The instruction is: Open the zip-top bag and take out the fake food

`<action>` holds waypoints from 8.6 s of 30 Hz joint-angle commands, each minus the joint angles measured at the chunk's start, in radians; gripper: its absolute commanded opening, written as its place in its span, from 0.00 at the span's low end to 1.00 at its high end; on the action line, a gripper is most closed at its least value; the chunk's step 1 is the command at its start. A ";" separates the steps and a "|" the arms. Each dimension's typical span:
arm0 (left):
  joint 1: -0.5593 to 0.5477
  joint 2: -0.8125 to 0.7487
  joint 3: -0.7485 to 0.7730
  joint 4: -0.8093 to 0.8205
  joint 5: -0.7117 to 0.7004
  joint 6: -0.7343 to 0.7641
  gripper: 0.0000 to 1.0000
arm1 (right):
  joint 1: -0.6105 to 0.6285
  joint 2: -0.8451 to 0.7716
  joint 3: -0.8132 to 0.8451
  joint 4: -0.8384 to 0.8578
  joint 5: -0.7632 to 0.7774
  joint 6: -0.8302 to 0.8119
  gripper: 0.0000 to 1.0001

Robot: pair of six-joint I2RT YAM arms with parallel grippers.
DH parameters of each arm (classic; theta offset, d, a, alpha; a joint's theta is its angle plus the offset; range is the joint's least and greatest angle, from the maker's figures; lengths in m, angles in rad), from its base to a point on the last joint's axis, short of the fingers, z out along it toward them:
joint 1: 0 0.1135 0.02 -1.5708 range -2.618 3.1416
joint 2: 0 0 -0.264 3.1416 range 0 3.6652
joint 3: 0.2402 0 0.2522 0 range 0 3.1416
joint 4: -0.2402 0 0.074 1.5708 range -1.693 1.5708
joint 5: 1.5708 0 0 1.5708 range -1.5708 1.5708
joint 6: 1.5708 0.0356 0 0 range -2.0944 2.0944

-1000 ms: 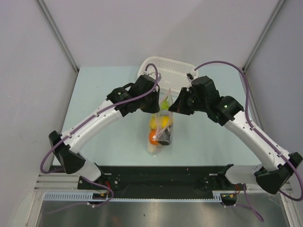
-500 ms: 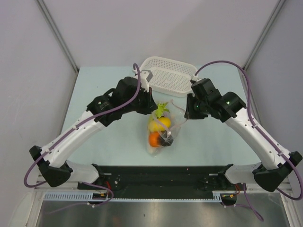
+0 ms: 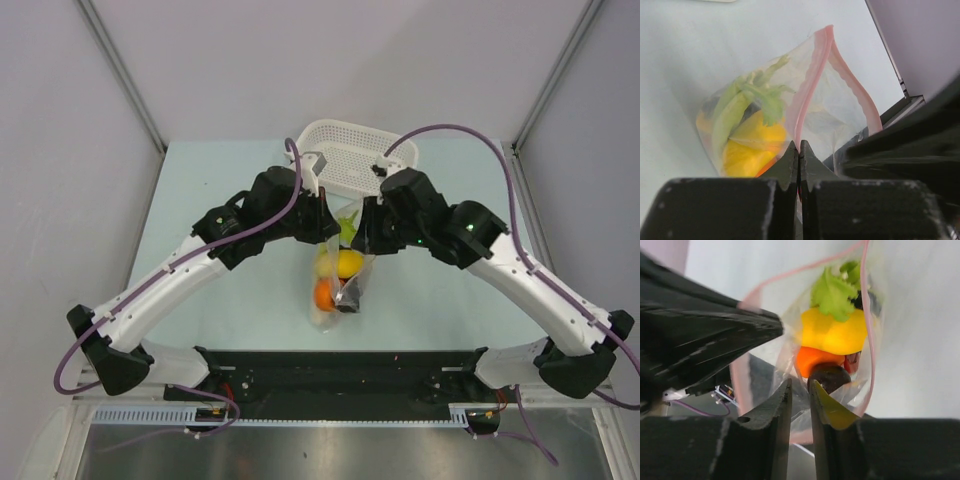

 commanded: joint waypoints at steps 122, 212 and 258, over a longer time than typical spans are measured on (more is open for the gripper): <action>-0.058 -0.190 -0.134 -0.048 -0.201 -0.164 0.00 | -0.576 0.642 0.068 0.705 -0.015 -0.015 1.00; -0.067 -0.046 -0.208 0.044 -0.203 -0.124 0.00 | 0.104 -0.369 -0.589 0.405 0.232 -0.059 0.00; -0.068 -0.112 -0.199 0.038 -0.123 -0.015 0.00 | -0.516 0.970 0.562 0.502 0.218 -0.320 0.85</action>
